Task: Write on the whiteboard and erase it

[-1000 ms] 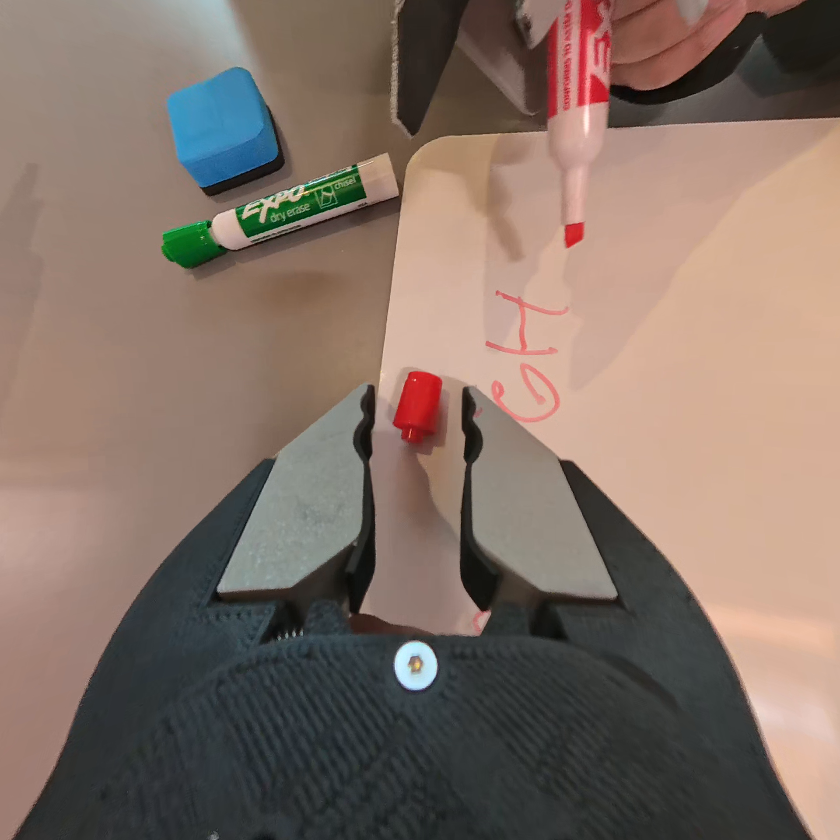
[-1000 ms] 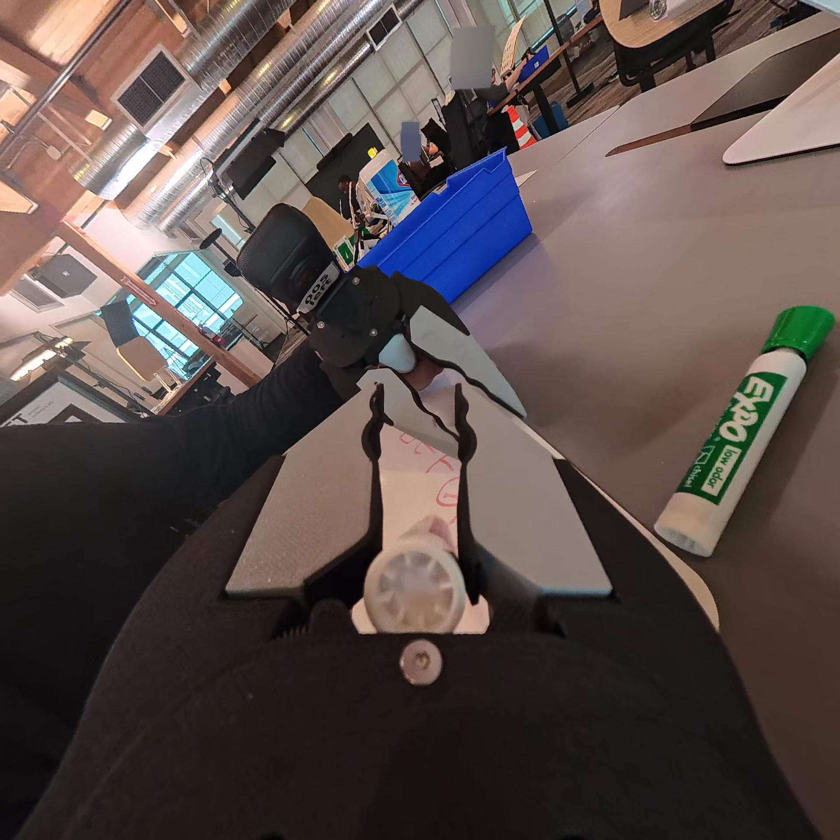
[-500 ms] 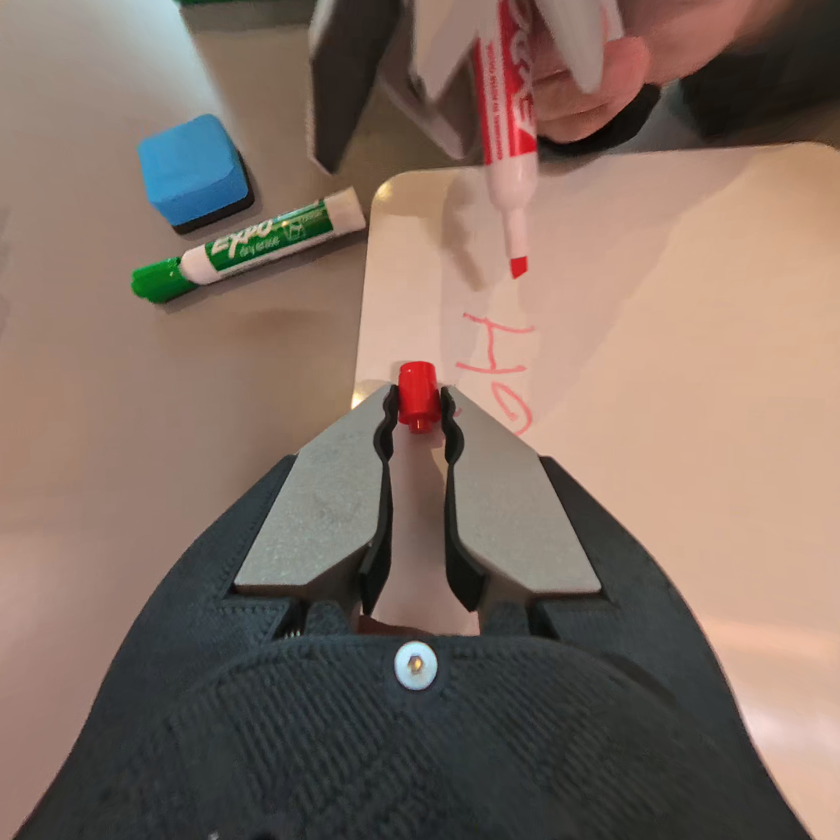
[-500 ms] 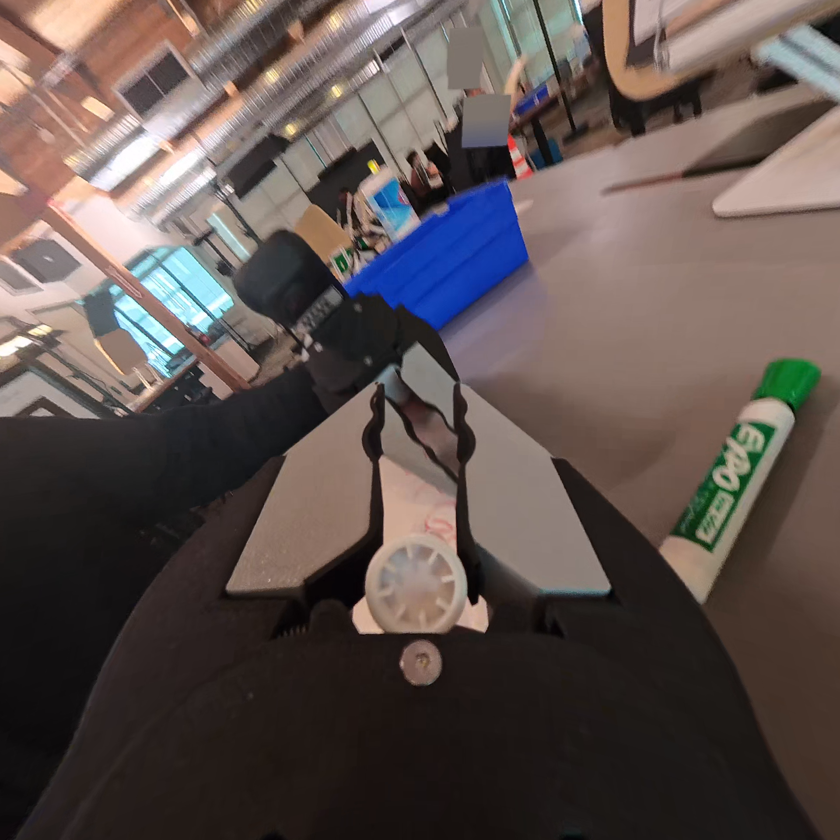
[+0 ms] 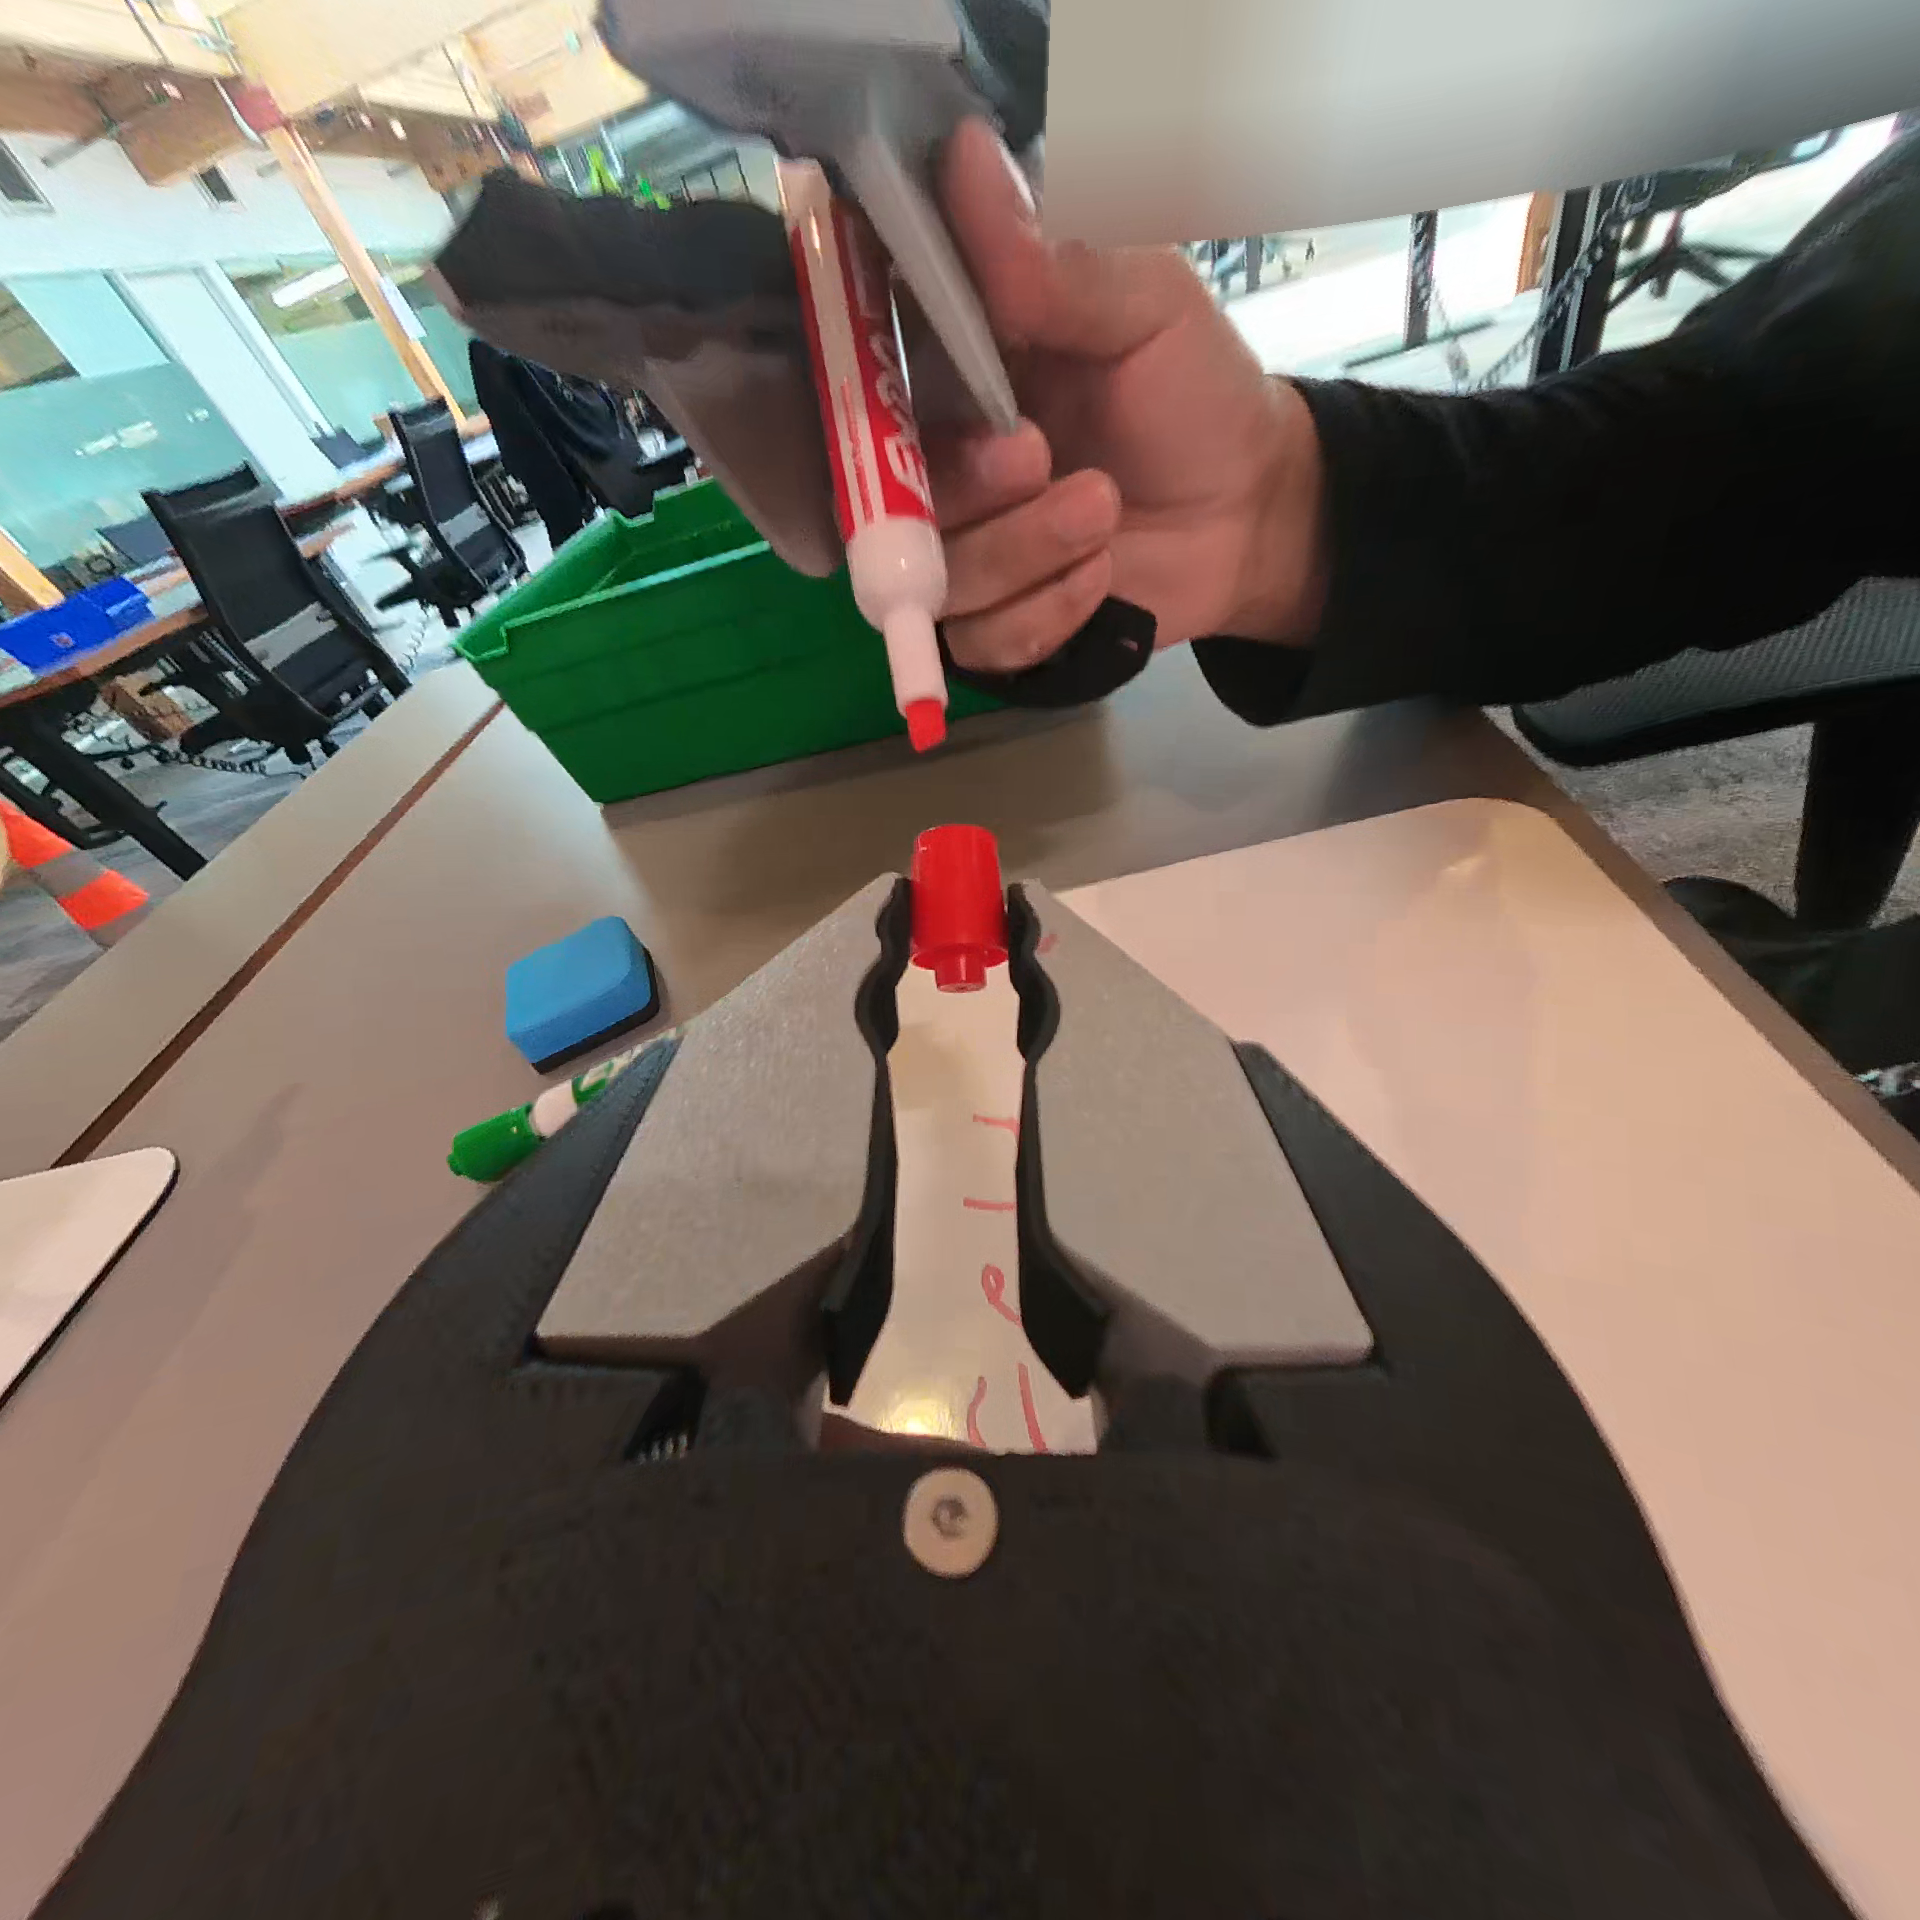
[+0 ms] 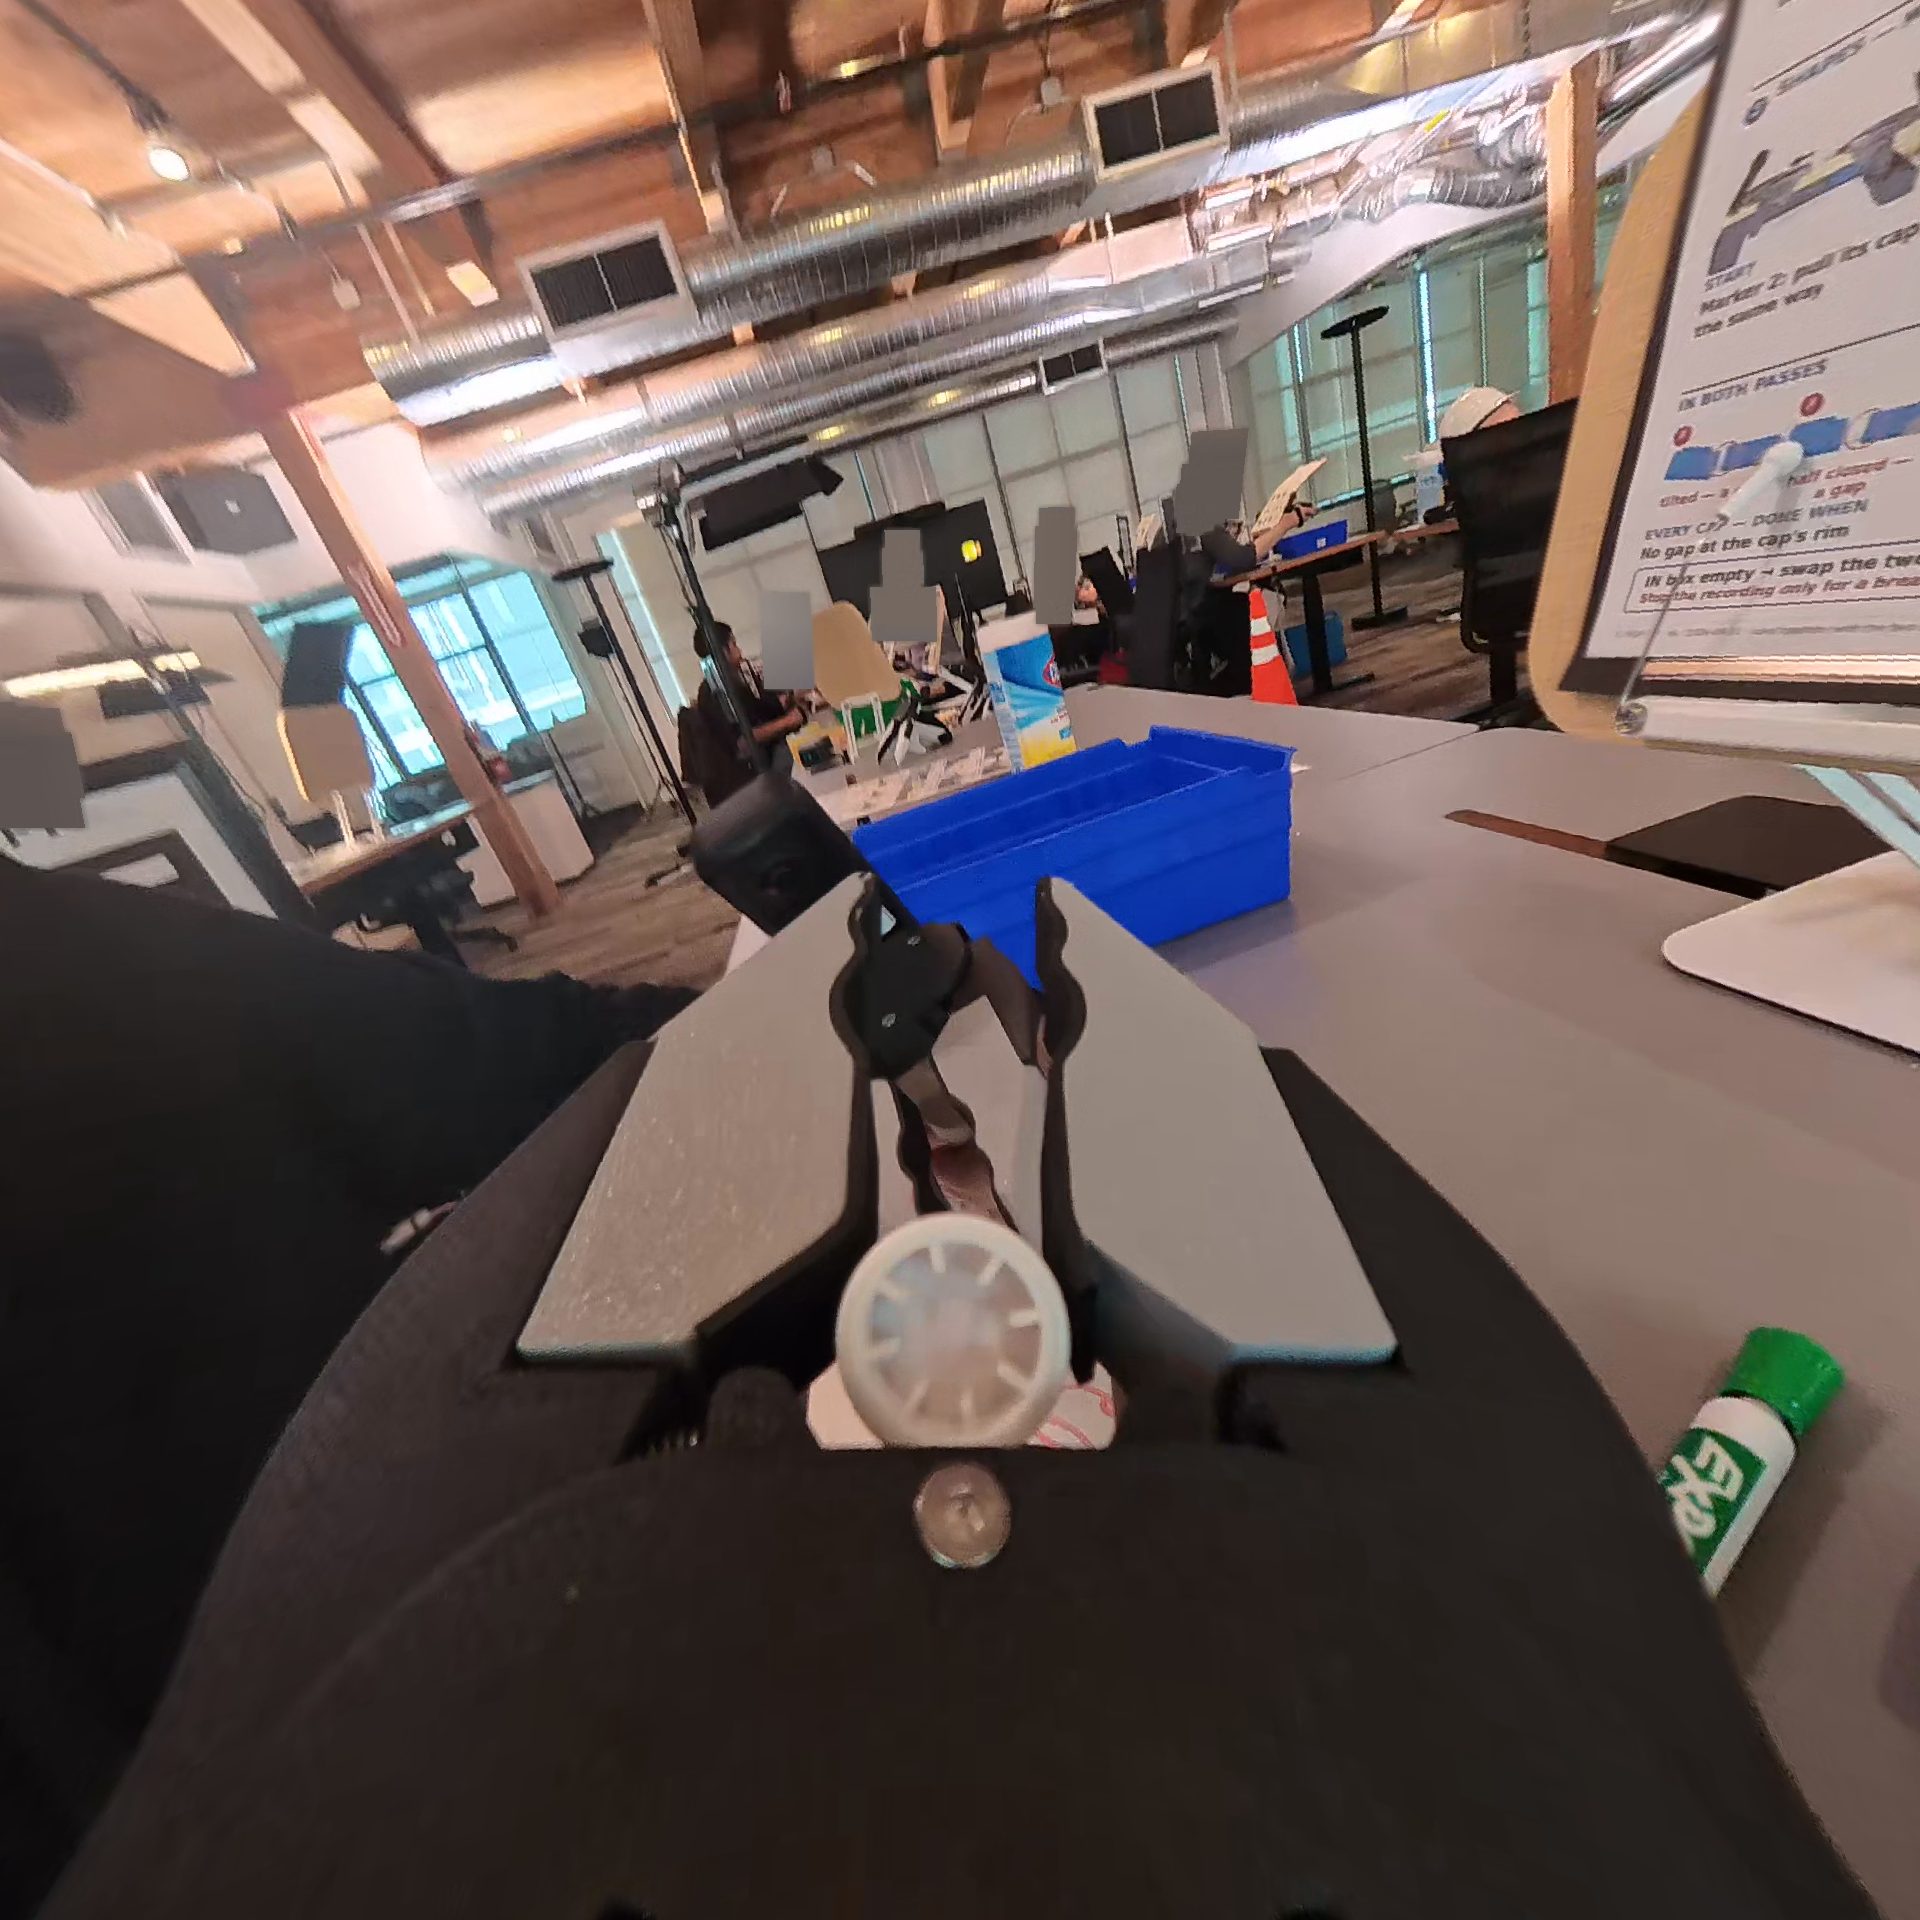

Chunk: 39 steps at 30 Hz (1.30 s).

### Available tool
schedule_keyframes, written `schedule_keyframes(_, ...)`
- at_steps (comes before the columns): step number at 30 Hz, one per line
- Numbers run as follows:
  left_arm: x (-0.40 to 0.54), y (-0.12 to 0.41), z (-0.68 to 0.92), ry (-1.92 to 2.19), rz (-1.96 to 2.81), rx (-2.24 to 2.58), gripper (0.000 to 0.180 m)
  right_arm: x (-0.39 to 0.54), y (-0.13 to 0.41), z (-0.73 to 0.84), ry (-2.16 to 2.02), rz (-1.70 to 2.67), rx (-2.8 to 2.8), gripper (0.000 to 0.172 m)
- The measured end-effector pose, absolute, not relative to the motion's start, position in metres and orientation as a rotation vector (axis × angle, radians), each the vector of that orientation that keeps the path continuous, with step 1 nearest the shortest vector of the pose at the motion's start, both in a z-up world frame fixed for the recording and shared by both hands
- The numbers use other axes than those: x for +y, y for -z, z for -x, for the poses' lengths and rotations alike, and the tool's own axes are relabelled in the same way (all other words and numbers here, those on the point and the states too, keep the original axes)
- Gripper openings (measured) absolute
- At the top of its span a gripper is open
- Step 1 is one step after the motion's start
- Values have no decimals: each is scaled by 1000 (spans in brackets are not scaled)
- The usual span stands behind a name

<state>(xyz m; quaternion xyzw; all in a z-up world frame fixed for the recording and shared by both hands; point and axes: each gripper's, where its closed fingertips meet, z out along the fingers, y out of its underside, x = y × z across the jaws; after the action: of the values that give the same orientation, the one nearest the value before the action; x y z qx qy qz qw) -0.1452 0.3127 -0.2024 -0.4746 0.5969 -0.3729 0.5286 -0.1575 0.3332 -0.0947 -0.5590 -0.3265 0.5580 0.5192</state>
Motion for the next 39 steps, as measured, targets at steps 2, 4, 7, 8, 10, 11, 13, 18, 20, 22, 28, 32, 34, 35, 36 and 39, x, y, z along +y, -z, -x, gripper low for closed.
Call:
schedule_keyframes(2,312,193,147,914,1096,1388,16,331,96,161,-1323,1338,-805,27)
schedule_keyframes(4,309,185,149,946,1048,1357,16,330,92,159,-1342,1305,-787,27)
schedule_keyframes(7,304,180,150,977,1008,1344,16,327,84,158,-1380,1275,-778,27)
schedule_keyframes(8,302,179,150,987,996,1342,16,325,82,159,-1383,1266,-782,27)
schedule_keyframes(10,300,176,149,1004,977,1320,16,320,82,161,-1371,1258,-803,27)
schedule_keyframes(11,299,175,149,1003,970,1317,16,319,82,163,-1360,1257,-815,27)
schedule_keyframes(13,298,175,148,995,958,1320,16,317,85,166,-1338,1268,-833,27)
schedule_keyframes(18,298,173,147,997,962,1300,16,317,91,169,-1326,1274,-841,27)
schedule_keyframes(20,298,173,146,993,970,1298,16,318,93,171,-1327,1279,-830,27)
schedule_keyframes(22,302,174,144,959,991,1287,15,320,97,173,-1304,1291,-829,27)
schedule_keyframes(28,314,179,139,921,1174,1221,15,324,102,169,-1254,1277,-817,26)
schedule_keyframes(32,313,188,137,1070,1313,1208,14,319,114,171,-1285,1272,-912,26)
schedule_keyframes(34,312,198,134,1056,1350,1241,13,320,122,173,-1305,1290,-927,26)
schedule_keyframes(35,312,203,133,1019,1365,1265,13,322,126,173,-1301,1303,-929,26)
schedule_keyframes(36,313,206,133,983,1370,1278,12,323,128,173,-1309,1310,-917,25)
schedule_keyframes(39,315,209,133,976,1393,1279,12,329,134,170,-1354,1329,-863,25)
